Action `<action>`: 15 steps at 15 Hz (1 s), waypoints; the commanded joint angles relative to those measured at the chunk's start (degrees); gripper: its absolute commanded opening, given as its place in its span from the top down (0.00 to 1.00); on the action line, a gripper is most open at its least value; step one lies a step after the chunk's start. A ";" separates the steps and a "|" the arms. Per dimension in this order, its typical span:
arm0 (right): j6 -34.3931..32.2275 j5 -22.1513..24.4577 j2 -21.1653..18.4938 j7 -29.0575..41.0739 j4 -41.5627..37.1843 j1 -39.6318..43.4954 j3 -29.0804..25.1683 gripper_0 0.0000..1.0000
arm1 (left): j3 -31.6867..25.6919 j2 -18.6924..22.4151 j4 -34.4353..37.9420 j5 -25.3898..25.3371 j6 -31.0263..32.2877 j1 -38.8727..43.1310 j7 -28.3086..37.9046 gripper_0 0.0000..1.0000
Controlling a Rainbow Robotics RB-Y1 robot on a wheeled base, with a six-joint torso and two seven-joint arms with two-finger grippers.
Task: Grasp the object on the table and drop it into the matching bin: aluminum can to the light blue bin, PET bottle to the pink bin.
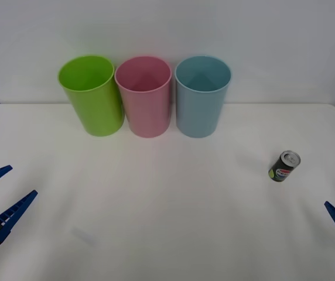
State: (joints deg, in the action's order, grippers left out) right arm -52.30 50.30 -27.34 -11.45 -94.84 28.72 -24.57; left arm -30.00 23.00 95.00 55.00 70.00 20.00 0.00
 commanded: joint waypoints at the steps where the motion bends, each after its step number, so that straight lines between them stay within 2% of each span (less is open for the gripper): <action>1: 3.26 -1.61 0.01 -5.16 0.53 -0.07 2.51 0.00 | 0.00 0.00 0.00 0.00 0.00 0.00 0.00 0.00; 8: 2.56 -2.14 1.41 -6.92 12.83 -8.15 6.47 0.00 | 0.00 0.00 0.00 0.00 0.00 0.00 0.00 0.00; 13: 7.30 2.69 6.25 -7.71 14.24 -12.63 6.64 0.00 | 0.00 0.00 0.00 0.00 0.00 0.00 0.00 0.00; 15: 9.77 3.05 7.22 -7.98 14.24 -13.60 7.87 0.00 | 0.00 0.00 0.00 0.00 0.00 0.00 0.00 0.00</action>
State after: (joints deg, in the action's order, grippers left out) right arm -43.77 53.25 -20.51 -19.32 -80.60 15.54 -17.41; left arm -30.00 23.00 95.00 55.00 70.00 20.00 0.00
